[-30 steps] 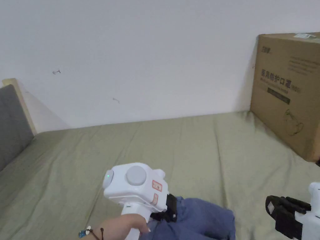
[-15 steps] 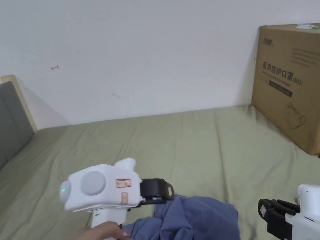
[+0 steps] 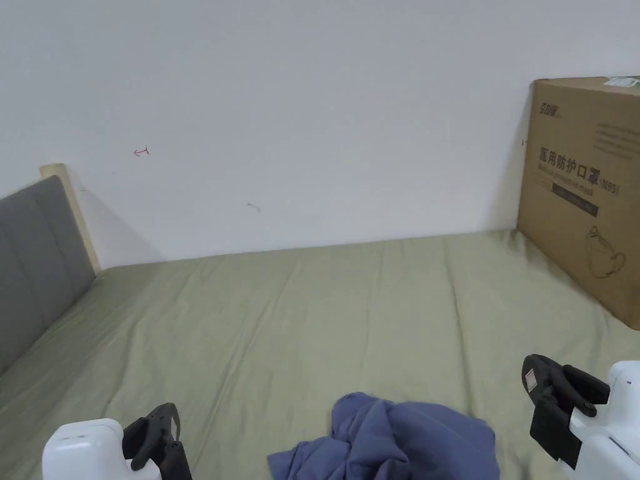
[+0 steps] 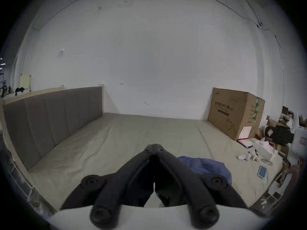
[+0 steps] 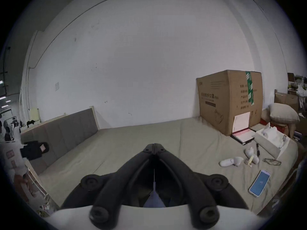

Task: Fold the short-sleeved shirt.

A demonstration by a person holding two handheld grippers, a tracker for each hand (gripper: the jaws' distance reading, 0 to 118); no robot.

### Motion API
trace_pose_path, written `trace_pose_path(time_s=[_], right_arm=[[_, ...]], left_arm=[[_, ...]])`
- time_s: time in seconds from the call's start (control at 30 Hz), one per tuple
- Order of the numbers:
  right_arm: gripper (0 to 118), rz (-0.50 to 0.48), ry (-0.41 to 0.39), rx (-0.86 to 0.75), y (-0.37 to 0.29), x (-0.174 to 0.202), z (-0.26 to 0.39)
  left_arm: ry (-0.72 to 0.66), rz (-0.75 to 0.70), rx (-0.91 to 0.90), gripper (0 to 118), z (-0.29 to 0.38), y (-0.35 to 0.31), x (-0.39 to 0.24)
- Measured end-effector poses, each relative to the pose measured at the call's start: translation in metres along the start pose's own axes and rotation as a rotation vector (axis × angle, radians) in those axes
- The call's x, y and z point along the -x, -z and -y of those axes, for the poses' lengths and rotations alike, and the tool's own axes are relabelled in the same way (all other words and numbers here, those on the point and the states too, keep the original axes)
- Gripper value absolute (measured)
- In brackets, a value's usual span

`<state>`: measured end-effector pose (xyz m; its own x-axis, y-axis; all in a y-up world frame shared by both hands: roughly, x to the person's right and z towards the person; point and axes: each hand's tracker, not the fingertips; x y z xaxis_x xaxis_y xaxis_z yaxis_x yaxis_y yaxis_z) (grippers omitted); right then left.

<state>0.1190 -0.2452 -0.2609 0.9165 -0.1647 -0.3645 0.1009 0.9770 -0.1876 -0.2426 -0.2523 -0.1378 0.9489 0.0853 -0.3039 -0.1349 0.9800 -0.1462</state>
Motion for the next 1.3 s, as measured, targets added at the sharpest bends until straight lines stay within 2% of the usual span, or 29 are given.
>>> trace_pose_path(time_s=[0.1,0.23,0.27,0.33,0.47,0.53,0.57,0.6,0.63,0.67,0.8,0.93,0.97,1.0,1.03,1.07,1.1,1.13,1.17,1.23,1.3], right_arm=[[0,0.010,0.003,0.002,0.003,0.003,-0.004],[0,0.004,0.017,0.013,0.005,0.002,-0.007],[0,0.003,0.017,0.014,0.005,0.002,-0.008],[0,-0.010,0.013,0.029,0.007,0.001,-0.008],[0,-0.037,0.005,0.080,0.017,0.001,-0.004],[0,-0.048,0.004,0.102,0.023,-0.001,0.000],[0,-0.052,0.007,0.112,0.025,-0.002,0.003],[0,-0.056,0.009,0.124,0.028,-0.004,0.006],[0,-0.056,0.009,0.137,0.032,-0.006,0.008],[0,-0.054,0.008,0.153,0.036,-0.008,0.010],[0,-0.040,0.013,0.204,0.050,-0.019,0.021],[0,-0.018,0.017,0.251,0.062,-0.028,0.032],[0,-0.012,0.022,0.260,0.063,-0.029,0.034],[0,-0.010,0.029,0.269,0.065,-0.030,0.037],[0,-0.010,0.038,0.277,0.067,-0.031,0.039],[0,-0.011,0.043,0.280,0.069,-0.030,0.040],[0,-0.011,0.044,0.284,0.070,-0.029,0.042],[0,-0.011,0.043,0.290,0.073,-0.028,0.043],[0,-0.016,0.038,0.298,0.077,-0.026,0.044],[0,-0.039,0.028,0.312,0.087,-0.020,0.042],[0,-0.090,0.024,0.332,0.106,-0.013,0.035]], left_arm=[[-0.059,0.026,0.023,0,0.002,0.002,0.002],[-0.033,0.024,0.013,0,-0.014,0.018,-0.004],[-0.023,0.064,0.054,0,-0.023,0.030,-0.005],[-0.052,0.196,0.235,0,-0.035,0.070,-0.004],[-0.221,0.343,0.706,0,-0.015,0.173,-0.001],[-0.206,0.315,0.813,4,0.009,0.212,-0.005],[-0.166,0.281,0.836,40,0.021,0.227,-0.008],[-0.129,0.229,0.851,81,0.033,0.241,-0.011],[-0.094,0.201,0.876,104,0.044,0.253,-0.015],[-0.063,0.194,0.897,104,0.057,0.262,-0.018],[0.011,0.145,0.935,103,0.099,0.297,-0.025],[-0.023,0.154,1.016,103,0.142,0.318,-0.029],[0.015,0.144,0.990,105,0.148,0.310,-0.037],[0.119,0.133,0.911,106,0.146,0.297,-0.048],[0.170,0.168,0.882,104,0.143,0.285,-0.057],[0.183,0.217,0.855,90,0.142,0.268,-0.065],[0.211,0.231,0.808,68,0.141,0.250,-0.072],[0.232,0.216,0.767,41,0.140,0.235,-0.074],[0.236,0.222,0.740,7,0.141,0.222,-0.075],[0.078,0.372,0.796,8,0.145,0.217,-0.060],[0.023,0.364,0.767,7,0.141,0.201,-0.051]])
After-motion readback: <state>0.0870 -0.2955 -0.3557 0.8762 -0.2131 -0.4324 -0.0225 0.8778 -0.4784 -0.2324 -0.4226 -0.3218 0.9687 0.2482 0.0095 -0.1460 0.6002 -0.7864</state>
